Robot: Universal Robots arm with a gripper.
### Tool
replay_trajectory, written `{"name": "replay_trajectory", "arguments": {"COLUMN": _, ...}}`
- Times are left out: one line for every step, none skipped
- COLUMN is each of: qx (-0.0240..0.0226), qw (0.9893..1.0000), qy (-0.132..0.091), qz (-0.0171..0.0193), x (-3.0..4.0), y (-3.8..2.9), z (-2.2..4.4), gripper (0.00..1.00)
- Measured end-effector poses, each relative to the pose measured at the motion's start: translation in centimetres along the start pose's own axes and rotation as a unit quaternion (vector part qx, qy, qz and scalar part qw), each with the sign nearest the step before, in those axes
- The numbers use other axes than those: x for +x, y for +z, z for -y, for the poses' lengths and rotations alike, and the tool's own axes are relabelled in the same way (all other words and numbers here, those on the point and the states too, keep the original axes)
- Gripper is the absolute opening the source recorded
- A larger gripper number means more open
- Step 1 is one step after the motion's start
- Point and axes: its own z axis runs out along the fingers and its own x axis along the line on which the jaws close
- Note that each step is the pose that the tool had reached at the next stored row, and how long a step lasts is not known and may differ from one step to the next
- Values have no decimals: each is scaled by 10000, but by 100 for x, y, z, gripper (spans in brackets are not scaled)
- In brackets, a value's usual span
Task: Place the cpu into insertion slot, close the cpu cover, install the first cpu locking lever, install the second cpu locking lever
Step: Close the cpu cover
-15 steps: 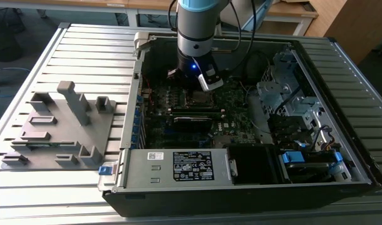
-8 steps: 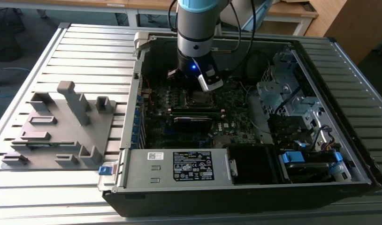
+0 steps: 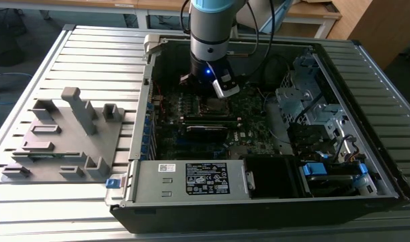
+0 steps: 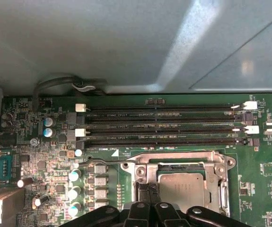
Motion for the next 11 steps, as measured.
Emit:
{"name": "replay_trajectory", "arguments": {"qx": 6, "qw": 10000, "qy": 0, "qz": -4, "x": 1, "y": -16, "z": 1, "gripper": 10}}
{"name": "replay_trajectory", "arguments": {"qx": 6, "qw": 10000, "qy": 0, "qz": -4, "x": 1, "y": -30, "z": 0, "gripper": 10}}
{"name": "replay_trajectory", "arguments": {"qx": 6, "qw": 10000, "qy": 0, "qz": -4, "x": 1, "y": -43, "z": -1, "gripper": 10}}
{"name": "replay_trajectory", "arguments": {"qx": 7, "qw": 10000, "qy": 0, "qz": -4, "x": 1, "y": -58, "z": -2, "gripper": 10}}
{"name": "replay_trajectory", "arguments": {"qx": 7, "qw": 10000, "qy": 0, "qz": -4, "x": 0, "y": -75, "z": -4, "gripper": 10}}
{"name": "replay_trajectory", "arguments": {"qx": 7, "qw": 10000, "qy": 0, "qz": -4, "x": 0, "y": -94, "z": -5, "gripper": 10}}
{"name": "replay_trajectory", "arguments": {"qx": 7, "qw": 10000, "qy": 0, "qz": -4, "x": 0, "y": -111, "z": -7, "gripper": 10}}
{"name": "replay_trajectory", "arguments": {"qx": 7, "qw": 10000, "qy": 0, "qz": -4, "x": 0, "y": -123, "z": -8, "gripper": 10}}
{"name": "replay_trajectory", "arguments": {"qx": 7, "qw": 10000, "qy": 0, "qz": -4, "x": -1, "y": -124, "z": -8, "gripper": 10}}
{"name": "replay_trajectory", "arguments": {"qx": 5, "qw": 10000, "qy": 0, "qz": -3, "x": -1, "y": -124, "z": -9, "gripper": 10}}
{"name": "replay_trajectory", "arguments": {"qx": 6, "qw": 10000, "qy": 0, "qz": -3, "x": -1, "y": -125, "z": -8, "gripper": 10}}
